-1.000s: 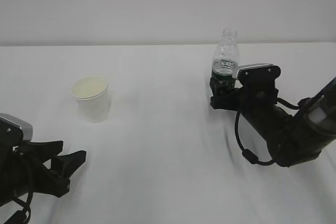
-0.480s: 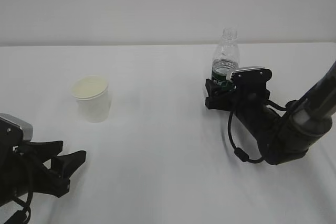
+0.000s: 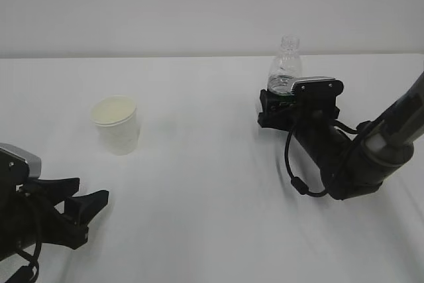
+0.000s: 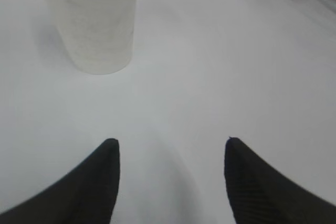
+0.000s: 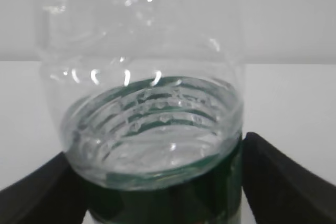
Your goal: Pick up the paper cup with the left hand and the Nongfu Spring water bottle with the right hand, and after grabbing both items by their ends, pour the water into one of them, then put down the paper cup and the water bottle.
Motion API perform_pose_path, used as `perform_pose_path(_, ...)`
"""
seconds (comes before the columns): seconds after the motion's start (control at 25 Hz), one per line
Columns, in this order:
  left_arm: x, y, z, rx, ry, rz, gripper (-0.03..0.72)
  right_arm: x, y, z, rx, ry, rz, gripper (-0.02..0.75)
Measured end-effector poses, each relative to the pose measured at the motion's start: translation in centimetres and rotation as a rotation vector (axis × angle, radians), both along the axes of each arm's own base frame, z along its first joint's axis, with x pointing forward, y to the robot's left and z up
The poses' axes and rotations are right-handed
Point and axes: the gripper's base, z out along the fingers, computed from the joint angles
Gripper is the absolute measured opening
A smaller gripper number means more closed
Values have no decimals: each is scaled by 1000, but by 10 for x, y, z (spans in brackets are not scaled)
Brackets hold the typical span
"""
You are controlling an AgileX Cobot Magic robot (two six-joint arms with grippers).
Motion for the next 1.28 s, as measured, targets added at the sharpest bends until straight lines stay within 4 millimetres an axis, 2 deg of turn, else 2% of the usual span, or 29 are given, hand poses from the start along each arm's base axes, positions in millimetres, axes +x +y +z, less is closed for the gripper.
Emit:
perform_pose_path(0.68,0,0,0,0,0,0,450,1,0,-5,19,10,-4,584)
perform_pose_path(1.04,0,0,0,0,0,0,445,1,0,-5,19,10,-4,491)
perform_pose_path(1.28,0,0,0,0,0,0,444,1,0,-5,16,10,-4,480)
